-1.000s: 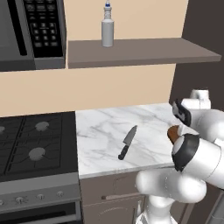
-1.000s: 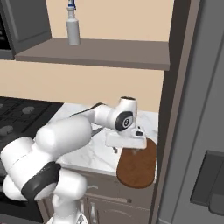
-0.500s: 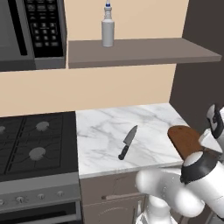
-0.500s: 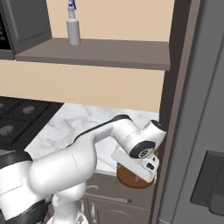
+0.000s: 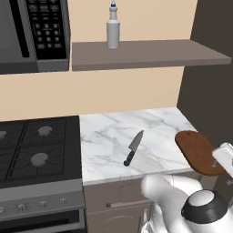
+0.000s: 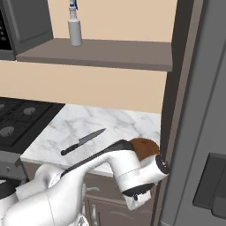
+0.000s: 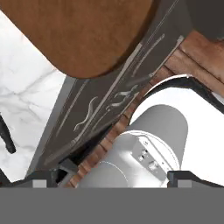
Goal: Move the cutting board and knife to the sink. Then move spray from the shelves to the counter.
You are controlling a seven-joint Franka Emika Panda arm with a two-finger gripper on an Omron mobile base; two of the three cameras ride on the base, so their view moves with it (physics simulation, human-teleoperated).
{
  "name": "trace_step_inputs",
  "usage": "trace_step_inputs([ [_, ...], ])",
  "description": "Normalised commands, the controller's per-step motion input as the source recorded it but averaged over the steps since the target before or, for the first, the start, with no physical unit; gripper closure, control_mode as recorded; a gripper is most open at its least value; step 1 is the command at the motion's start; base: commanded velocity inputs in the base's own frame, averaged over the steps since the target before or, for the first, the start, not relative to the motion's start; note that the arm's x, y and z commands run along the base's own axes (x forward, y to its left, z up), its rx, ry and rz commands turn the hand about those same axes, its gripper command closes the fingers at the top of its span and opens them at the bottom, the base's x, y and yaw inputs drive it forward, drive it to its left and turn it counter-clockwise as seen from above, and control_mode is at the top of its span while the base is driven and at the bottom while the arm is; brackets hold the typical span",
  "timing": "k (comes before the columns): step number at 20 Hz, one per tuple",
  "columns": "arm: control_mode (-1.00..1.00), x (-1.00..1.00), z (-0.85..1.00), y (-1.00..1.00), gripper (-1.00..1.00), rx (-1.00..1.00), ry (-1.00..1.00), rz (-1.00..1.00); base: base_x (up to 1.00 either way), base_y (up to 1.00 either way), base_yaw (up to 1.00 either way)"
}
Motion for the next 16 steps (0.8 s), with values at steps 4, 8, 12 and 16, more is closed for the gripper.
trace_step_inputs([
  [4, -1.00, -0.42, -0.49, 0.57, -1.00, 0.03, -0.30, -0.77, 0.00, 0.00, 0.00],
  [8, -1.00, -0.01, -0.28, -0.19, -1.00, 0.12, -0.25, -0.64, 0.00, 0.00, 0.00],
  [12, -1.00, 0.08, -0.33, -0.33, -1.00, 0.25, -0.21, -0.47, 0.00, 0.00, 0.00],
  [16, -1.00, 0.13, -0.05, -0.24, -1.00, 0.26, -0.33, -0.37, 0.00, 0.00, 0.00],
])
